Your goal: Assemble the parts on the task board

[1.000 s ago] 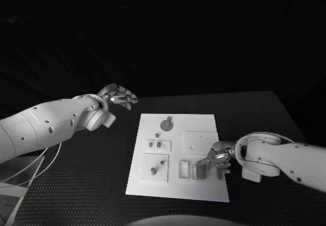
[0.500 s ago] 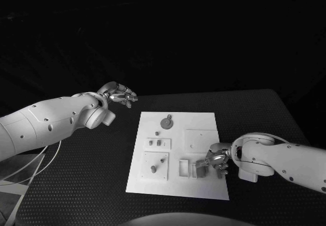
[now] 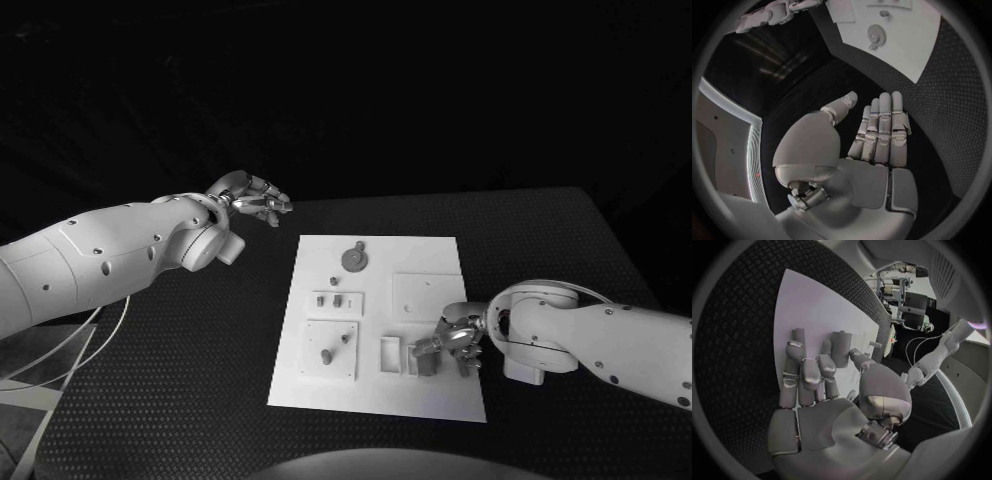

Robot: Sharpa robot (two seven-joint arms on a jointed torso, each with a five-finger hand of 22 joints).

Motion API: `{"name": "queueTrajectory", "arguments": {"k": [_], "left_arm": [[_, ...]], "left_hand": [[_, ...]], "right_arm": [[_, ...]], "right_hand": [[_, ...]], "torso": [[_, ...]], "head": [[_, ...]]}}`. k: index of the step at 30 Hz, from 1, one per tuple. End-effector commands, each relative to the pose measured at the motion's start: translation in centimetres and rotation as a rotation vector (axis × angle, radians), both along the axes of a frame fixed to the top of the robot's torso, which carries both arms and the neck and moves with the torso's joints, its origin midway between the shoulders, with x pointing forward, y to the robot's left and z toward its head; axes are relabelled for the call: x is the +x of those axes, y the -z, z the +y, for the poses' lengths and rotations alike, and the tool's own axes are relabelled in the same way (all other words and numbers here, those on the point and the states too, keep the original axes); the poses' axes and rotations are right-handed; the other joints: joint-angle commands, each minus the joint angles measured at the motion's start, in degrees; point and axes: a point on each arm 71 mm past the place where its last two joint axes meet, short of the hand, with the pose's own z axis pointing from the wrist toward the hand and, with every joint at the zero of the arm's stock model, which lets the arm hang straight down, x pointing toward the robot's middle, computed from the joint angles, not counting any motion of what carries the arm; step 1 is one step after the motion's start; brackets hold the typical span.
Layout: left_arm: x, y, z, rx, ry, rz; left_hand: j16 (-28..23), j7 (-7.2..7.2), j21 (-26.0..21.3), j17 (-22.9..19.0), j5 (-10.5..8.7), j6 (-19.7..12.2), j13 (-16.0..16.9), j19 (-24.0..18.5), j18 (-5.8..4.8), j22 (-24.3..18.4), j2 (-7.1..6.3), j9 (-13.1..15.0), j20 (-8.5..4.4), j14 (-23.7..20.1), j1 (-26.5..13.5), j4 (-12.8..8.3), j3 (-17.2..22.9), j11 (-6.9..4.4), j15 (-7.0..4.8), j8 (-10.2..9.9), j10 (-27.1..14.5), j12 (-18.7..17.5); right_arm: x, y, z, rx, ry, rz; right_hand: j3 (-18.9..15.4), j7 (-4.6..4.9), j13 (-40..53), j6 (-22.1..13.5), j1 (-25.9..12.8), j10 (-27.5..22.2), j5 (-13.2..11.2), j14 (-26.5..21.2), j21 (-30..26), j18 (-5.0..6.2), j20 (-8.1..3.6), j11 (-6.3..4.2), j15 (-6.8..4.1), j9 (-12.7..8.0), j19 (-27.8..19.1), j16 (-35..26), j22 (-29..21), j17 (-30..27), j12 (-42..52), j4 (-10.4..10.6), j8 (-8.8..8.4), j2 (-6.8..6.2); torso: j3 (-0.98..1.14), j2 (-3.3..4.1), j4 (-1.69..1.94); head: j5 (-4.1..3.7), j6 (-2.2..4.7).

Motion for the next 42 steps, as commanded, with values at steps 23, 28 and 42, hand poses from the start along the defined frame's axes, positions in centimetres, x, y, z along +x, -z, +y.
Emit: {"name": "queueTrajectory", "arguments": {"k": [23,28,42], "left_arm": [[-0.1,-0.1,0.1,-0.006,0.006,0.001],[-0.1,-0.1,0.2,-0.005,0.003,0.001],[-0.1,0.0,0.3,-0.004,0.002,0.005]], "left_hand": [[-0.20,-0.04,0.24,0.18,0.04,-0.48,0.05,0.14,0.96,-0.09,-0.24,-0.11,-0.17,0.45,-0.38,0.27,-0.04,-0.04,-0.02,0.39,-0.53,0.04],[-0.22,-0.05,0.25,0.20,0.04,-0.47,0.06,0.14,0.96,-0.09,-0.23,-0.12,-0.17,0.46,-0.38,0.29,-0.05,-0.04,-0.02,0.40,-0.52,0.05],[-0.25,-0.06,0.26,0.26,0.04,-0.45,0.06,0.15,0.96,-0.09,-0.25,-0.13,-0.18,0.47,-0.34,0.29,-0.05,-0.05,-0.02,0.43,-0.51,0.06]], "right_arm": [[-0.7,0.6,-0.3,-0.008,0.030,-0.001],[-1.1,0.4,-0.6,0.029,0.041,0.029],[-0.4,-3.1,-0.7,0.077,0.051,-0.003]], "right_hand": [[0.65,0.40,-0.70,1.08,4.73,0.21,-0.07,0.14,0.16,2.13,0.73,0.25,0.13,0.60,0.05,0.06,0.81,-0.64,0.38,-17.35,-1.43,7.52],[0.56,0.37,-0.74,1.29,4.35,0.30,-0.08,0.14,0.19,2.13,0.80,0.22,0.10,0.66,0.07,0.11,0.85,-0.66,0.44,-17.29,-1.45,8.07],[0.43,0.33,-0.73,1.45,3.75,0.41,-0.08,0.13,0.18,2.13,0.84,0.19,0.08,0.71,0.04,0.14,0.88,-0.70,0.54,-17.28,-1.53,8.48]], "torso": [[0.02,0.02,-0.05],[0.03,0.01,-0.05],[-0.03,0.03,-0.10]], "head": [[0.23,-0.29],[0.28,-0.29],[0.50,-0.31]]}}
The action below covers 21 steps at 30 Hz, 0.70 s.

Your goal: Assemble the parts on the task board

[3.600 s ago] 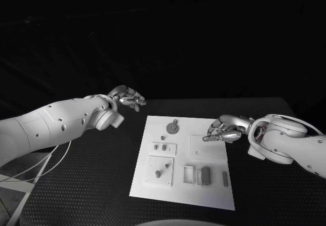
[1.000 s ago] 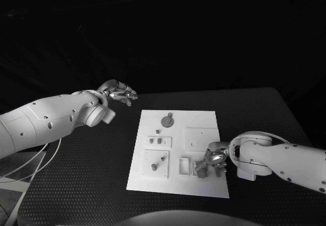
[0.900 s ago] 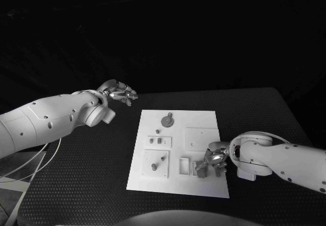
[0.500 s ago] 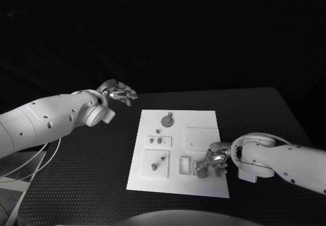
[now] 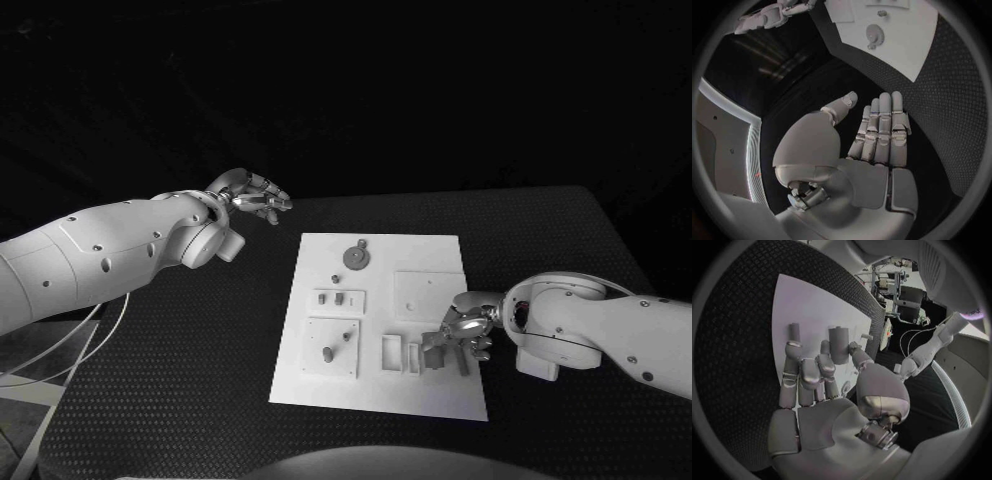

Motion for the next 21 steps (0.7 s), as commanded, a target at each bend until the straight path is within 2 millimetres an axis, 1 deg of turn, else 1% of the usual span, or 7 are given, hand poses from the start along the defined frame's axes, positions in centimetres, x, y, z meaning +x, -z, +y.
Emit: {"name": "queueTrajectory", "arguments": {"k": [1,7,10,14,16,18,21], "left_arm": [[0.0,0.0,-0.2,-0.007,0.010,0.003],[0.0,0.0,-0.3,-0.007,0.012,0.003],[0.0,0.0,-0.3,-0.007,0.012,0.004],[0.0,0.0,-0.4,-0.008,0.015,0.004],[0.0,0.0,-0.4,-0.008,0.016,0.005],[0.0,0.0,-0.4,-0.008,0.016,0.006],[-0.1,0.0,-0.4,-0.008,0.016,0.007]], "left_hand": [[-0.26,-0.05,0.26,0.11,0.04,-0.46,0.08,0.15,0.96,-0.05,-0.25,-0.09,-0.18,0.47,-0.34,0.31,-0.06,-0.05,-0.02,0.20,-0.51,0.06],[-0.27,-0.05,0.26,0.14,0.05,-0.46,0.08,0.15,0.97,-0.05,-0.24,-0.10,-0.18,0.48,-0.30,0.29,-0.05,-0.06,-0.03,0.21,-0.52,0.06],[-0.28,-0.05,0.26,0.15,0.05,-0.46,0.08,0.15,0.97,-0.05,-0.24,-0.10,-0.19,0.48,-0.27,0.28,-0.05,-0.06,-0.03,0.21,-0.51,0.06],[-0.29,-0.05,0.26,0.16,0.05,-0.46,0.08,0.15,0.97,-0.05,-0.24,-0.10,-0.19,0.48,-0.25,0.28,-0.04,-0.06,-0.03,0.22,-0.51,0.06],[-0.30,-0.06,0.26,0.17,0.05,-0.46,0.08,0.15,0.97,-0.05,-0.24,-0.10,-0.19,0.48,-0.24,0.28,-0.04,-0.06,-0.03,0.22,-0.51,0.07],[-0.30,-0.06,0.26,0.18,0.05,-0.46,0.09,0.14,0.97,-0.05,-0.24,-0.10,-0.18,0.49,-0.23,0.28,-0.04,-0.06,-0.03,0.23,-0.51,0.07],[-0.31,-0.06,0.26,0.19,0.05,-0.46,0.09,0.14,0.97,-0.05,-0.24,-0.11,-0.18,0.49,-0.23,0.28,-0.04,-0.06,-0.03,0.23,-0.52,0.07]], "right_arm": [[-0.2,-0.4,0.2,0.022,0.004,0.014],[0.0,-0.9,1.0,0.069,0.033,0.035],[0.1,-0.6,1.9,0.074,0.051,0.069],[0.7,-0.3,2.8,0.064,0.064,0.088],[0.9,-0.1,3.3,0.065,0.066,0.095],[0.9,0.3,3.7,0.062,0.066,0.105],[0.7,0.9,4.1,0.056,0.066,0.113]], "right_hand": [[3.66,-0.06,-0.03,0.36,0.92,0.45,0.14,0.12,0.18,2.10,0.22,0.11,-0.14,0.12,0.25,0.15,0.88,-0.06,0.30,-3.75,0.15,1.56],[3.61,-0.06,-0.06,0.38,0.81,0.44,0.14,0.12,0.19,2.10,0.22,0.10,-0.15,0.13,0.25,0.15,0.89,-0.07,0.30,-3.76,0.12,1.46],[3.59,-0.07,-0.04,0.39,0.74,0.46,0.14,0.12,0.19,2.10,0.22,0.10,-0.16,0.13,0.26,0.16,0.89,-0.07,0.32,-3.74,0.11,1.43],[3.63,-0.06,-0.22,0.37,0.53,0.30,0.15,0.09,0.17,2.10,0.22,0.10,-0.16,0.13,0.24,0.14,0.88,-0.10,0.18,-3.69,0.04,1.66],[3.62,-0.06,-0.27,0.37,0.43,0.26,0.14,0.08,0.15,2.10,0.23,0.10,-0.16,0.13,0.23,0.14,0.88,-0.11,0.14,-3.68,0.01,1.67],[3.58,-0.05,-0.27,0.35,0.22,0.24,0.14,0.07,0.14,2.10,0.24,0.11,-0.16,0.13,0.21,0.13,0.88,-0.13,0.14,-3.67,-0.04,1.66],[3.57,-0.05,-0.31,0.34,0.10,0.20,0.14,0.07,0.12,2.10,0.25,0.11,-0.16,0.13,0.19,0.13,0.88,-0.14,0.11,-3.67,-0.07,1.66]], "torso": [[-0.05,0.01,-0.06],[-0.04,0.03,0.05],[-0.06,0.05,0.07],[-0.12,0.05,-0.01],[-0.14,0.08,0.05],[-0.07,0.11,0.11],[-0.04,0.11,0.14]], "head": [[0.08,0.01],[0.08,0.18],[0.05,0.16],[0.04,0.15],[-0.02,0.12],[-0.04,0.06],[0.04,-0.12]]}}
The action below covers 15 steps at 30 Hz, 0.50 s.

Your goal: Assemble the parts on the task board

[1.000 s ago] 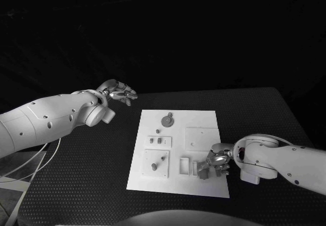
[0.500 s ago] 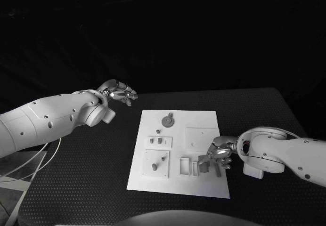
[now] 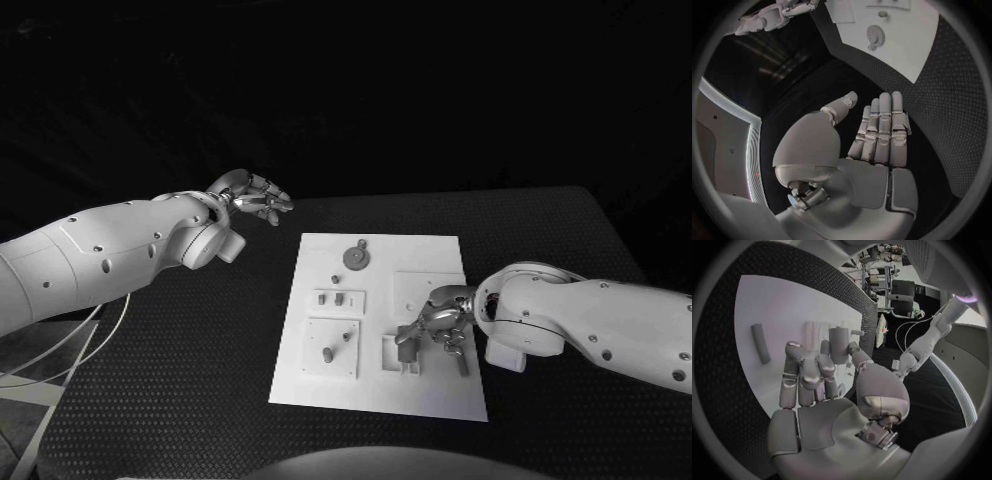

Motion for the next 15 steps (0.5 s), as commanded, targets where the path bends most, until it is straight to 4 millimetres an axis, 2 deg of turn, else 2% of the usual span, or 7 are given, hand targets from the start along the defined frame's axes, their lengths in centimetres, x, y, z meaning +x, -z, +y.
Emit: {"name": "queueTrajectory", "arguments": {"k": [1,15], "left_arm": [[-0.06,-0.03,-0.14,-0.006,0.012,0.005],[-0.09,-0.03,-0.04,-0.005,0.012,0.007]], "left_hand": [[-0.32,-0.05,0.26,0.08,0.05,-0.46,0.09,0.14,0.97,-0.05,-0.24,-0.06,-0.18,0.49,-0.23,0.28,-0.04,-0.06,-0.03,0.24,-0.52,0.06],[-0.36,-0.05,0.26,0.13,0.04,-0.47,0.09,0.13,0.96,-0.05,-0.22,-0.08,-0.17,0.49,-0.24,0.32,-0.06,-0.05,-0.02,0.25,-0.53,0.06]], "right_arm": [[-0.20,0.68,0.28,0.000,0.031,0.037],[-0.37,1.38,0.73,-0.004,0.033,0.033]], "right_hand": [[3.18,0.04,-0.07,0.27,0.49,0.18,0.15,0.07,0.12,2.10,0.15,0.10,-0.34,0.05,0.29,0.12,0.87,-0.09,0.09,-3.13,-0.03,1.22],[3.18,0.06,-0.17,0.27,-0.14,0.08,0.15,0.05,0.07,2.10,0.17,0.12,-0.33,0.07,0.30,0.10,0.85,-0.15,0.04,-3.06,-0.17,1.20]], "torso": [[0.05,0.03,0.08],[0.11,-0.03,-0.06]], "head": [[0.08,-0.15],[0.41,-0.60]]}}
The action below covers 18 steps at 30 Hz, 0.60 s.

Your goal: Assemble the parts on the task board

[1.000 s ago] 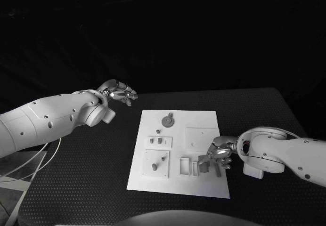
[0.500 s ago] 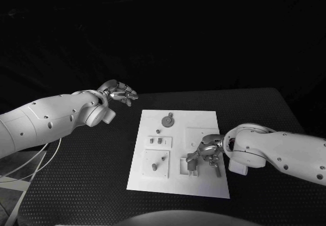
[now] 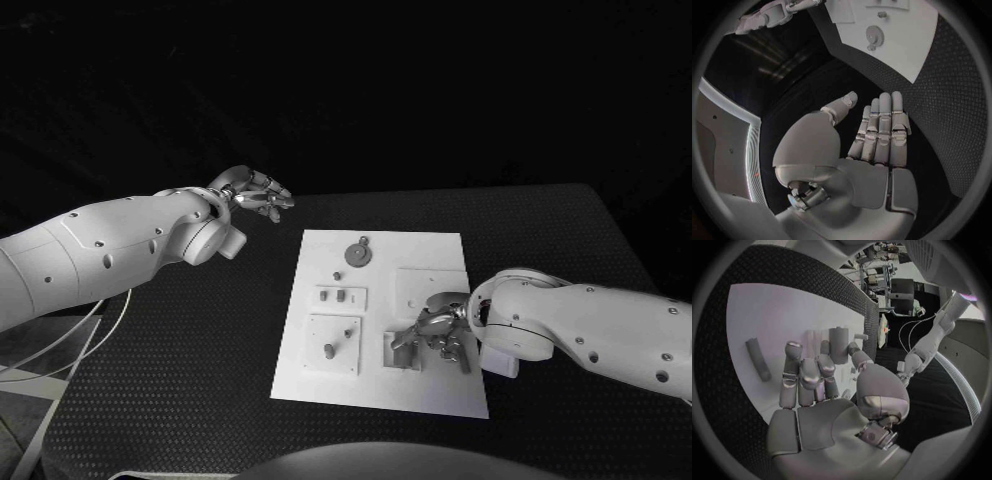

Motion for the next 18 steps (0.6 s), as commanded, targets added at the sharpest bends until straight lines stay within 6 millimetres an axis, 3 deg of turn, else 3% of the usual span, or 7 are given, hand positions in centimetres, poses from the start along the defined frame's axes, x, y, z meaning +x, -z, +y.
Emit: {"name": "queueTrajectory", "arguments": {"k": [1,18], "left_arm": [[-0.03,-0.04,-0.20,-0.006,0.014,0.003],[-0.04,-0.02,-0.16,-0.005,0.016,0.007]], "left_hand": [[-0.37,-0.04,0.26,0.08,0.04,-0.47,0.09,0.13,0.96,-0.06,-0.22,-0.08,-0.17,0.49,-0.23,0.32,-0.06,-0.05,-0.02,0.26,-0.53,0.06],[-0.42,-0.04,0.26,0.15,0.04,-0.47,0.09,0.13,0.96,-0.05,-0.19,-0.10,-0.16,0.50,-0.24,0.37,-0.07,-0.05,-0.02,0.28,-0.53,0.07]], "right_arm": [[0.15,0.02,0.01,0.003,0.023,-0.021],[0.05,0.40,0.49,-0.004,0.000,-0.012]], "right_hand": [[3.19,0.16,-0.04,0.36,0.16,0.07,0.20,0.14,0.07,2.10,0.08,0.11,-0.44,0.07,0.38,0.10,0.85,-0.10,0.04,-3.05,-0.11,0.86],[3.23,0.17,-0.18,0.33,-0.21,-0.07,0.20,0.13,0.04,2.10,0.06,0.12,-0.44,0.08,0.41,0.10,0.84,-0.14,-0.05,-3.06,-0.23,0.64]], "torso": [[0.05,-0.02,-0.07],[0.04,-0.01,0.00]], "head": [[0.06,-0.08],[0.33,-0.35]]}}
